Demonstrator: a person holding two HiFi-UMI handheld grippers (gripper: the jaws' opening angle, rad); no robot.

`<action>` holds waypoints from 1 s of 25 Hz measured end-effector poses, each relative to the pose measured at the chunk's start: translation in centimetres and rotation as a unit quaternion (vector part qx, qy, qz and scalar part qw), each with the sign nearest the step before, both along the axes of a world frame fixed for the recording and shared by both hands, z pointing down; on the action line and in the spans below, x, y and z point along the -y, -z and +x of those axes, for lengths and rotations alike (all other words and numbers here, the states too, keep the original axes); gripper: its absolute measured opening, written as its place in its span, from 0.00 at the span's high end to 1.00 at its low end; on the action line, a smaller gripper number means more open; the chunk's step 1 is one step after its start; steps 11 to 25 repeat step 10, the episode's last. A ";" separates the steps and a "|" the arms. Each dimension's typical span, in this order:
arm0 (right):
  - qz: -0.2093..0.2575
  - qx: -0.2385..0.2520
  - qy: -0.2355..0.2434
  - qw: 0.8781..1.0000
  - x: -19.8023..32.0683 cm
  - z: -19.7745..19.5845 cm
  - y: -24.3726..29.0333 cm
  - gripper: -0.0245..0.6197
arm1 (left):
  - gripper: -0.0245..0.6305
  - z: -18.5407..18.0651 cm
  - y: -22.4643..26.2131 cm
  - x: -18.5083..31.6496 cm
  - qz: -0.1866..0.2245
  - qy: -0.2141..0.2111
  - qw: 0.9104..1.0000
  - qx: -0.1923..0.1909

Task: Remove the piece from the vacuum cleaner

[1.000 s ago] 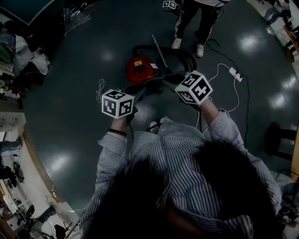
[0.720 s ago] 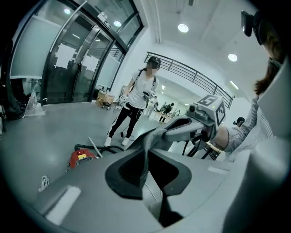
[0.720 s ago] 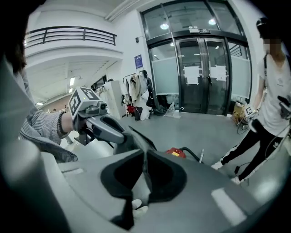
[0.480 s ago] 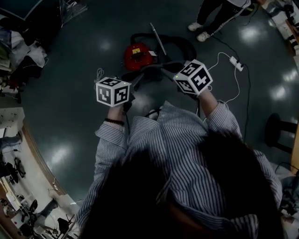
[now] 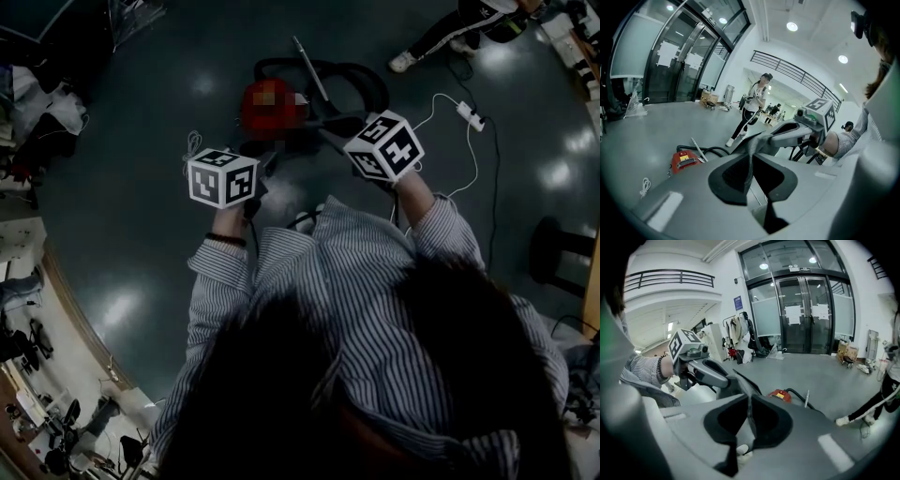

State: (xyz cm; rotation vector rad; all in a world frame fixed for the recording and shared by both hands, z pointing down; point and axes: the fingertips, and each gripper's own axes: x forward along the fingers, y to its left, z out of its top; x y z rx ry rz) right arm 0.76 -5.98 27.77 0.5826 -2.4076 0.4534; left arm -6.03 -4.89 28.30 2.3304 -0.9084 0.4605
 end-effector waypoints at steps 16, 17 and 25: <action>-0.001 -0.004 0.010 1.000 0.1 0.4 -0.3 0.93 | 0.91 0.4 -0.4 -0.1 -0.004 -0.007 1.000 0.002; -0.001 -0.004 0.010 1.000 0.1 0.4 -0.3 0.93 | 0.91 0.4 -0.4 -0.1 -0.004 -0.007 1.000 0.002; -0.001 -0.004 0.010 1.000 0.1 0.4 -0.3 0.93 | 0.91 0.4 -0.4 -0.1 -0.004 -0.007 1.000 0.002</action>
